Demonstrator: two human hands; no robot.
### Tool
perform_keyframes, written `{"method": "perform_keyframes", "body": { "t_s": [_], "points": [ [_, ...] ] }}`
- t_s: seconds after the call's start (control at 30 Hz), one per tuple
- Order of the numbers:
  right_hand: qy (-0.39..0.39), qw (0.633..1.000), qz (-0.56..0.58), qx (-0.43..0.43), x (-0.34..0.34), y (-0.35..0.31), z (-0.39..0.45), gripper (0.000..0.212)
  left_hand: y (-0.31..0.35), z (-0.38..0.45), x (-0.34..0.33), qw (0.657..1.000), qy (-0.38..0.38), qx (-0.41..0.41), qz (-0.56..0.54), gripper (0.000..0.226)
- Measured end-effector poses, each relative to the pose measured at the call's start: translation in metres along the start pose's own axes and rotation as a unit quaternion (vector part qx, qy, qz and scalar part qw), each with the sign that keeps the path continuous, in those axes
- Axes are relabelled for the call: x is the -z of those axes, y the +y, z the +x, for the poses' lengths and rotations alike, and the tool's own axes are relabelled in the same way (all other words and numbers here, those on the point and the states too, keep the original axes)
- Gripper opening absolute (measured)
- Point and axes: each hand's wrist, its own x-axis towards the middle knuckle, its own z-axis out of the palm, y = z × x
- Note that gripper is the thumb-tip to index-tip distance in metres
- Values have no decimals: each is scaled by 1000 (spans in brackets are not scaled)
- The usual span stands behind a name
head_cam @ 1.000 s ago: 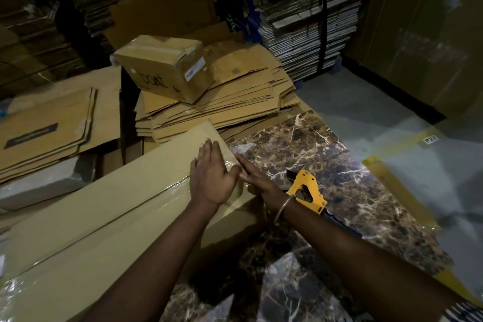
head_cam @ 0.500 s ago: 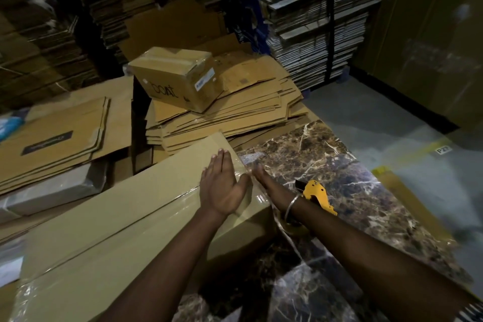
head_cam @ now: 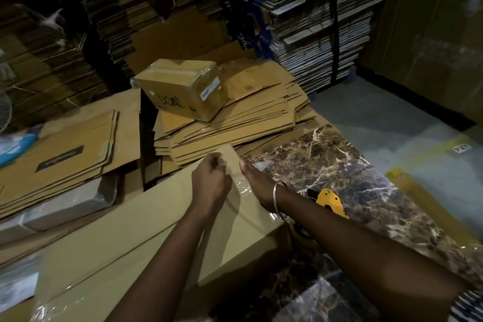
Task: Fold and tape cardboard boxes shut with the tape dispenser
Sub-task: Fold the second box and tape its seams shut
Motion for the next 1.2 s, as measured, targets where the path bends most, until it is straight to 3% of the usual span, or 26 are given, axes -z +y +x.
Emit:
{"method": "perform_keyframes", "body": {
  "t_s": [0.13,0.23,0.47,0.67,0.77,0.87,0.97,1.1,1.2],
  "points": [
    [-4,994,-107,10,7,-1,0,62,5,34,0,993,-36,-47,101,49],
    [-8,992,-122,6,7,1,3,63,8,56,-8,979,-70,-58,180,40],
    [4,992,-123,-19,6,7,4,59,12,75,-14,964,-76,-99,234,32],
    [-5,986,-165,-27,9,18,-4,64,26,82,-15,897,-139,-181,378,31],
    [-3,985,-172,-26,10,21,-8,64,40,84,-19,854,-184,-200,444,33],
    [-6,983,-181,-26,10,20,-10,65,50,82,-22,834,-220,-194,467,37],
    [-6,984,-176,-26,10,19,-12,65,54,85,-23,854,-225,-145,447,39],
    [-2,989,-143,-32,11,19,-17,63,47,98,-23,938,-182,6,295,34],
    [9,990,-135,-36,10,22,-16,61,39,101,-23,952,-162,99,239,44]
  ]
}}
